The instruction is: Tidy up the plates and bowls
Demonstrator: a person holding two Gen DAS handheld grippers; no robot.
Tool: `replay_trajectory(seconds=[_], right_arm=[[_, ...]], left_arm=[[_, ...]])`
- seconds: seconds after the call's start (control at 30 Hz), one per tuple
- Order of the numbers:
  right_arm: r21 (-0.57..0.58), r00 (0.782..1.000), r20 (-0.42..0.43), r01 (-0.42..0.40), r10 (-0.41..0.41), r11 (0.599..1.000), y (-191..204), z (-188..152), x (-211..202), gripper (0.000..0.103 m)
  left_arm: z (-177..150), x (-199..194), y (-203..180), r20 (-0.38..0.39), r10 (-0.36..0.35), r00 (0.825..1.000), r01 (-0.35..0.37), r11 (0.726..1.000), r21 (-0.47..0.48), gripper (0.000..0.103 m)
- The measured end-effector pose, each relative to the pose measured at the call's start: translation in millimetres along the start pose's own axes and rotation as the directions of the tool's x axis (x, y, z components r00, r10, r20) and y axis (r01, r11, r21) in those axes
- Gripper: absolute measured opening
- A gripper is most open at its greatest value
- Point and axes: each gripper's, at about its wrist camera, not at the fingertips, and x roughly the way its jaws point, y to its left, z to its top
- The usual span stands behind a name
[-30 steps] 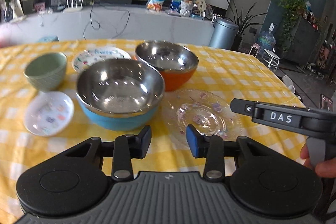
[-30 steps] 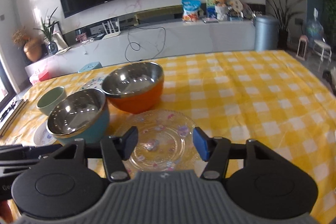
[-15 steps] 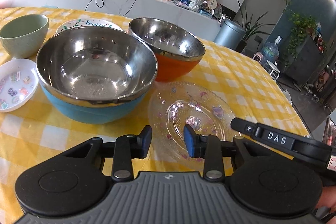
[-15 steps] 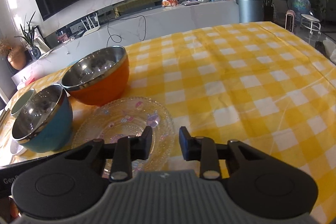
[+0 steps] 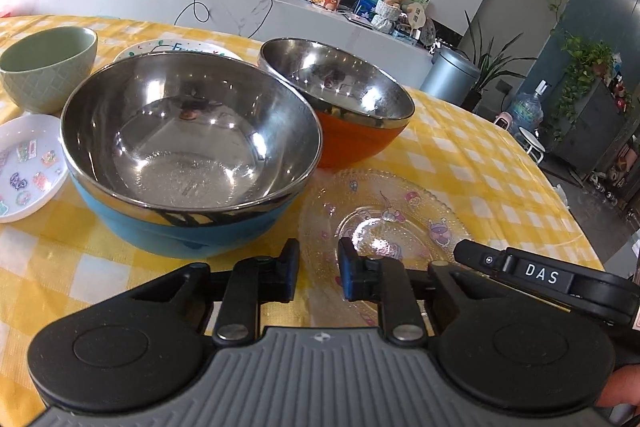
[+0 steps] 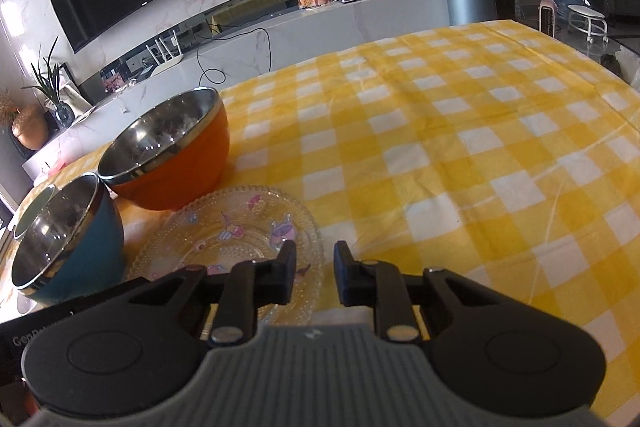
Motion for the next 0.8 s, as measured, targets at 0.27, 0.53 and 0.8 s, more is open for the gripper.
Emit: replay_trajectory(seconds=[0.27,0.53,0.8], right_arm=[[0.009,1.0,-0.001,-0.002,0.002,1.0,2.4,-1.0,-1.3,0.013],[0.034,1.0,-0.02,-0.019,0.019,0.999,4.5,3.6,-15.5,0.011],[0.061,0.995,-0.07,-0.065,0.069,0.996,9.3,-6.5,-31.1,0.011]], left_arm=[[0.2,0.2,0.5,0.0,0.006,1.0,-0.006,1.0,0.004,0.017],[-3.4,-18.2,0.1,0.031,0.019,0.999,-0.019,1.0,0.014,0.017],[-10.3,-51.6,4.9,0.037,0.04,0.999,-0.041,0.999,0.019,0.017]])
